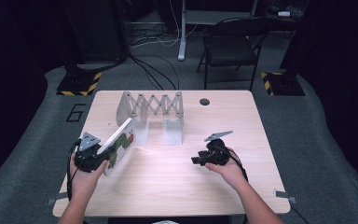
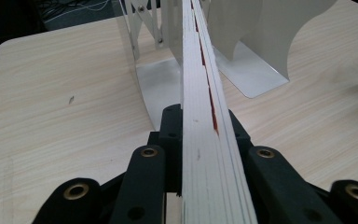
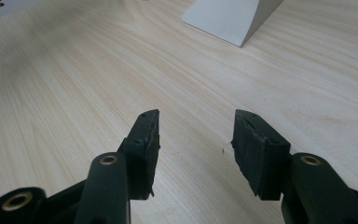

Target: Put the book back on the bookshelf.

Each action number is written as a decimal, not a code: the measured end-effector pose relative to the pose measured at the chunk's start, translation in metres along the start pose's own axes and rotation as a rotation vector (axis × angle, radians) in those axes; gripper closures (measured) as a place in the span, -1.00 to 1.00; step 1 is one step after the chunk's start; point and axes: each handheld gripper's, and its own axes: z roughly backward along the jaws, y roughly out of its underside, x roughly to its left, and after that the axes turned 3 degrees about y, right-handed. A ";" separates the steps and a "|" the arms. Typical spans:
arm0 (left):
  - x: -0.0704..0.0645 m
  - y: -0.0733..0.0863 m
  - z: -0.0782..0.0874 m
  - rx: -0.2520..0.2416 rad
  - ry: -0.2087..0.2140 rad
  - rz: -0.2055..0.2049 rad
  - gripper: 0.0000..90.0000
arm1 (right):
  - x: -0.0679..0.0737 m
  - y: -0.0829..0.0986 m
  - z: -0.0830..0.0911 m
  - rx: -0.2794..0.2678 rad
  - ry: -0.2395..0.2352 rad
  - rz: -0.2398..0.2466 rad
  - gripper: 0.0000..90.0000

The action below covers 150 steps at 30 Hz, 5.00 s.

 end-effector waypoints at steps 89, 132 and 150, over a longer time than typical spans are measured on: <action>-0.001 -0.038 -0.116 0.126 -0.202 0.071 0.56 | -0.004 0.001 0.001 -0.013 -0.006 -0.017 0.12; -0.030 -0.026 -0.021 0.029 -0.040 0.006 0.17 | -0.007 0.003 -0.003 0.008 0.007 -0.043 0.01; -0.044 0.009 -0.002 0.067 0.035 0.052 0.17 | -0.008 0.004 -0.003 0.020 0.007 -0.053 0.01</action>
